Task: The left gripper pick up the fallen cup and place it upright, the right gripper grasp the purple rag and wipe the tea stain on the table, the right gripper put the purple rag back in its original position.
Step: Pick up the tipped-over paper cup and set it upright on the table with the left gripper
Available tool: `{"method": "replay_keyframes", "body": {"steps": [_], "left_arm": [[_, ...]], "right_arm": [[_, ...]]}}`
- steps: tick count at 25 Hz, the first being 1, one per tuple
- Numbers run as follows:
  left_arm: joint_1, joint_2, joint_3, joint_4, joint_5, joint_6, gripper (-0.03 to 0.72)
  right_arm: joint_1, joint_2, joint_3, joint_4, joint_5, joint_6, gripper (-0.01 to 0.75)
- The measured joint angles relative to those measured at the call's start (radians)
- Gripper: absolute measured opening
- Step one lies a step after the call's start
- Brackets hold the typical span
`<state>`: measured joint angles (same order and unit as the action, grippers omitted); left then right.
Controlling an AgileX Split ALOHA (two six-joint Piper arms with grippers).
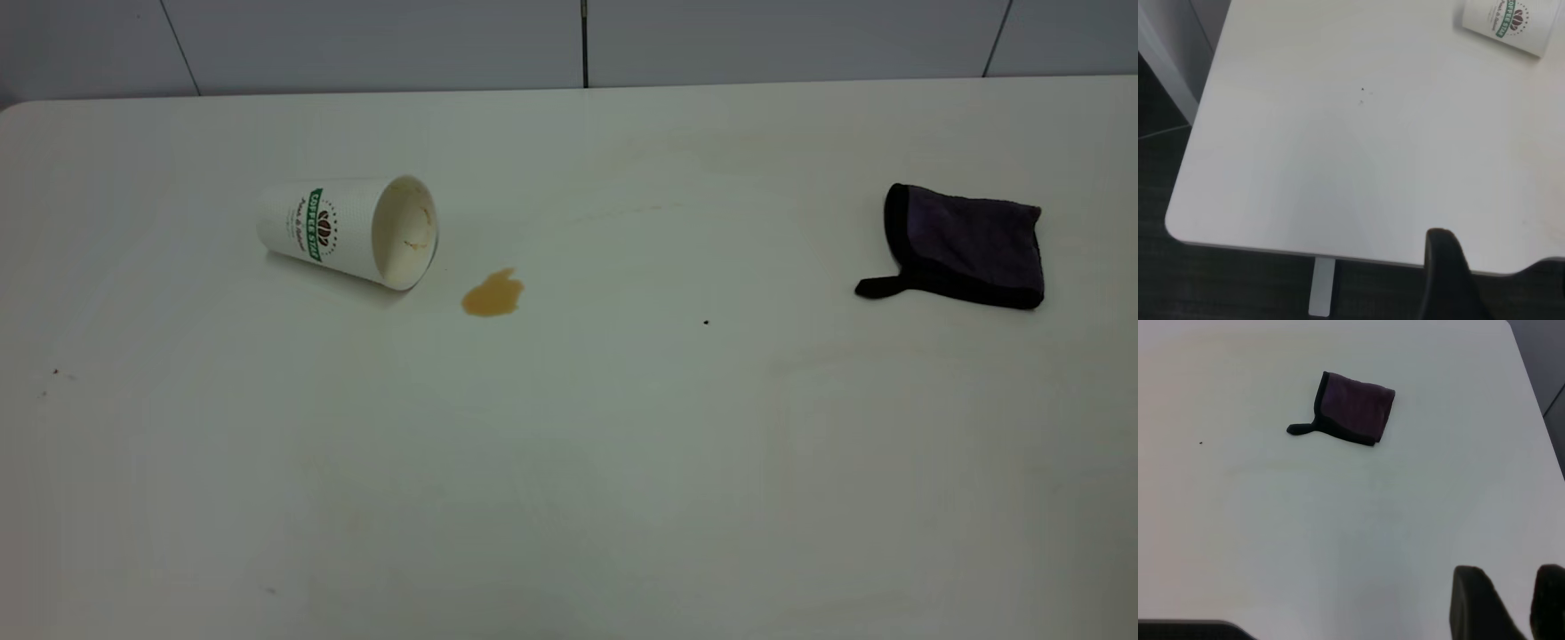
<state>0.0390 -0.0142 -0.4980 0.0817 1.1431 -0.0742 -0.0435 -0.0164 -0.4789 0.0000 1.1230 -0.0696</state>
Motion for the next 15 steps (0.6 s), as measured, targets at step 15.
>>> {"method": "replay_keyframes", "body": {"steps": [15], "left_arm": [[0.0,0.772,-0.327,0.03,-0.22,-0.003,0.527]], "right_arm": [[0.0,0.0,0.0,0.0,0.0,0.0,0.237]]}}
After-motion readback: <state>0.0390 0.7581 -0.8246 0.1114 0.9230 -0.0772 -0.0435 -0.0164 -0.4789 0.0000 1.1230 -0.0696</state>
